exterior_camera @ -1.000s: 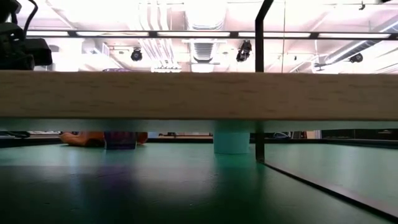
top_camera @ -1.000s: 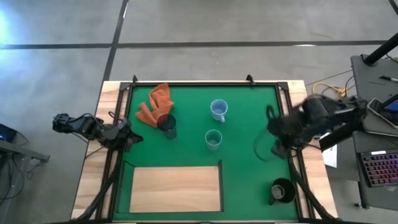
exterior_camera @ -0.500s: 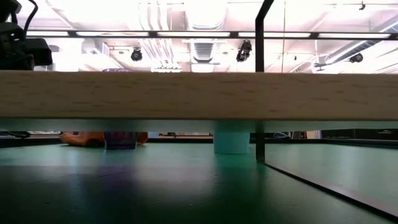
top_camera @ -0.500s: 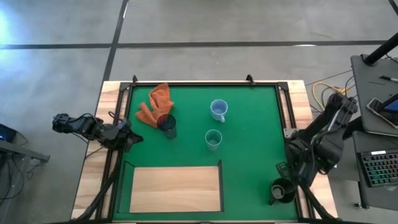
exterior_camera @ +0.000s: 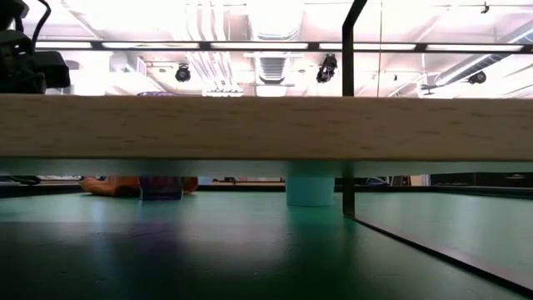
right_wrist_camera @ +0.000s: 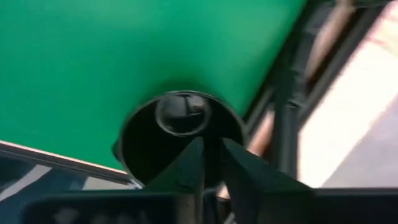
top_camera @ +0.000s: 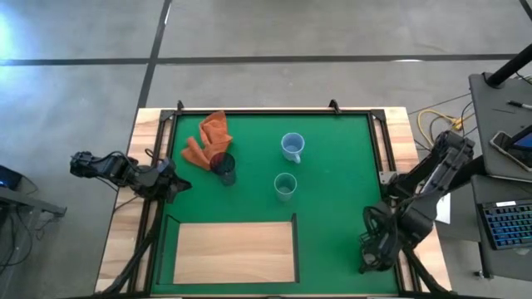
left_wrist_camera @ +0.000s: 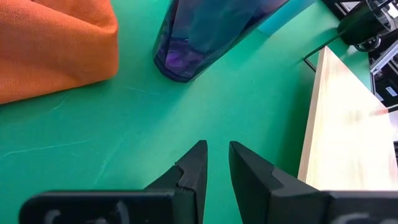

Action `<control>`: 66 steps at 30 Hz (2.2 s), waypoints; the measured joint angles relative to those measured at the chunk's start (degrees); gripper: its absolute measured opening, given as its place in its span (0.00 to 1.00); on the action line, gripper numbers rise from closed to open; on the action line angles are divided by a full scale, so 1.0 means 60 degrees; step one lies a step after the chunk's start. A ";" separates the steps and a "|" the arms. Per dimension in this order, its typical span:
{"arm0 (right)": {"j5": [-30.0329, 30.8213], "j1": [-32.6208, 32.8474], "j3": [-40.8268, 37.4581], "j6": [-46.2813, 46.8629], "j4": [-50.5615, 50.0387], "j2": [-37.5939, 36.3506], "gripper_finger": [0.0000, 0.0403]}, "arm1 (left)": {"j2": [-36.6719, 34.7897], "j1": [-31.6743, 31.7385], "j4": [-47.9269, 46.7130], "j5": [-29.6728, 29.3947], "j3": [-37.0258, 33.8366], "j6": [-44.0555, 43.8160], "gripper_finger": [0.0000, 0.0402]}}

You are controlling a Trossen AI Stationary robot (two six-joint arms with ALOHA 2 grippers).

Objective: Stack small to large cups/mugs on shelf
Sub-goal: Put the black mug on the shelf

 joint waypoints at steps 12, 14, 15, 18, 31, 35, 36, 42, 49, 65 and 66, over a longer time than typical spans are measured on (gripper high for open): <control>-0.0071 0.0026 -0.1575 -0.1127 0.0407 -0.0517 0.48 | 0.0000 -0.0002 -0.0004 -0.0001 0.0000 0.0001 0.13; -0.0109 0.0087 -0.1742 -0.1627 0.0479 -0.0607 0.48 | 0.0000 -0.0001 0.0000 -0.0002 0.0000 0.0001 0.13; -0.0111 0.0148 -0.1806 -0.1887 0.0556 -0.0640 0.48 | 0.0000 -0.0002 -0.0001 0.0000 0.0000 -0.0002 0.13; -0.0130 0.0407 -0.1942 -0.2436 0.0873 -0.0668 0.48 | 0.0000 0.0001 0.0000 -0.0002 0.0000 -0.0003 0.13; -0.0126 0.1626 -0.2334 -0.2265 0.2251 -0.0534 0.48 | 0.0000 0.0001 -0.0001 -0.0004 0.0000 -0.0002 0.13; -0.0126 0.1678 -0.2772 -0.2122 0.3056 -0.0244 0.48 | 0.0000 0.0000 0.0001 -0.0004 0.0000 -0.0001 0.13; -0.0123 0.1678 -0.2857 -0.2115 0.3102 -0.0172 0.48 | 0.0000 -0.0001 0.0001 -0.0002 0.0000 -0.0002 0.13; -0.0126 0.1612 -0.2938 -0.2159 0.3098 -0.0038 0.39 | 0.0000 0.0001 -0.0001 0.0000 0.0000 -0.0002 0.13; -0.0117 0.1456 -0.2960 -0.2837 0.3042 0.0011 0.07 | 0.0000 -0.0002 0.0000 -0.0003 0.0000 0.0001 0.13; 0.0656 -0.2608 0.0276 -0.9837 0.0813 0.0363 0.04 | 0.0000 -0.0002 0.0000 -0.0003 0.0000 -0.0002 0.13; 0.0717 -0.2777 0.0656 -1.0105 0.0487 0.0416 0.04 | 0.0004 0.0001 0.0000 -0.0002 0.0000 0.0001 0.13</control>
